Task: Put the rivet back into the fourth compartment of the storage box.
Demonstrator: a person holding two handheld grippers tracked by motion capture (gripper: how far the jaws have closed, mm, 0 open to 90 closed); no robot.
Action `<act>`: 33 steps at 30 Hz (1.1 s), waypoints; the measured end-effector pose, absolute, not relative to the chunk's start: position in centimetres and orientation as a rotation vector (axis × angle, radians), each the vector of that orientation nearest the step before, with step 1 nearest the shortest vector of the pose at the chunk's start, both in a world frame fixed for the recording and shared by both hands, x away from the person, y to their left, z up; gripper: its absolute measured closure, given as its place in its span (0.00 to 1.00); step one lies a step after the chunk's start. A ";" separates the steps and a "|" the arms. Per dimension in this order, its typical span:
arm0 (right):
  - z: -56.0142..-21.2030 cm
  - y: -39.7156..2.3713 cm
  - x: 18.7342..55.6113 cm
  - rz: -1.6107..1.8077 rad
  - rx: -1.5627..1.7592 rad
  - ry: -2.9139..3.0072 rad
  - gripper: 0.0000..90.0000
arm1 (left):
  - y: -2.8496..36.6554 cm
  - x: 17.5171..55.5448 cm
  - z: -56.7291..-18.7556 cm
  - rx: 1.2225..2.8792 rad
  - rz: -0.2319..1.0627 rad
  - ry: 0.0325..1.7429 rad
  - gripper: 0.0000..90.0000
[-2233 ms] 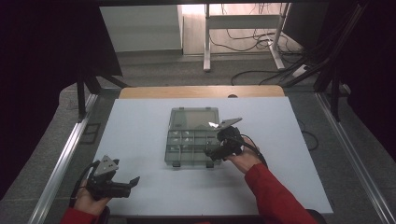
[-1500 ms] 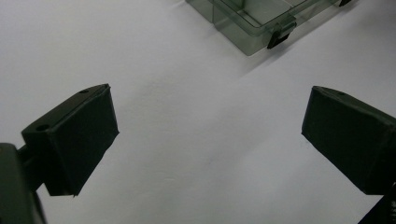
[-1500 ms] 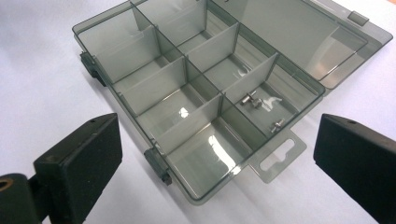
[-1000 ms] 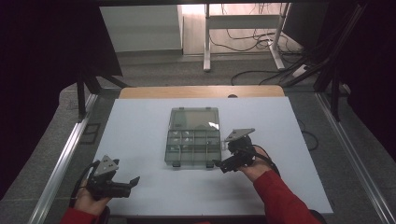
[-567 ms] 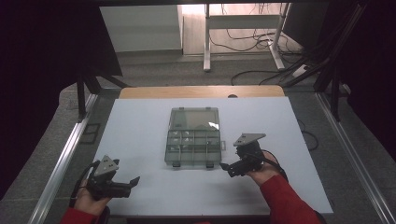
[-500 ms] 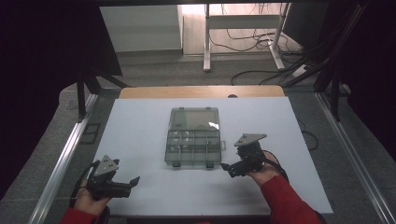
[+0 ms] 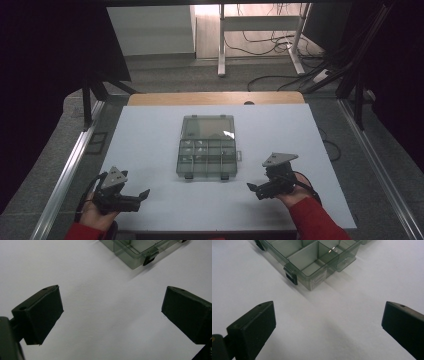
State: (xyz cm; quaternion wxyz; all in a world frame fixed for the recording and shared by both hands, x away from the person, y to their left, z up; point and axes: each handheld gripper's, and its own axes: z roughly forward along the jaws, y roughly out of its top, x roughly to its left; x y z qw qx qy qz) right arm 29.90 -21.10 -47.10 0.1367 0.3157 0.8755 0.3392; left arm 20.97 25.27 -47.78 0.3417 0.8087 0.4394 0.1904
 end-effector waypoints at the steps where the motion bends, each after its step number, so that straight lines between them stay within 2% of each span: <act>1: -47.1 -21.1 29.9 0.982 0.914 2.534 0.00 | 25.3 21.0 -47.8 2.101 0.494 1.142 0.04; 33: -46.2 -27.4 27.2 1.014 1.098 2.404 0.00 | 25.2 21.0 -47.8 2.105 0.500 1.147 0.04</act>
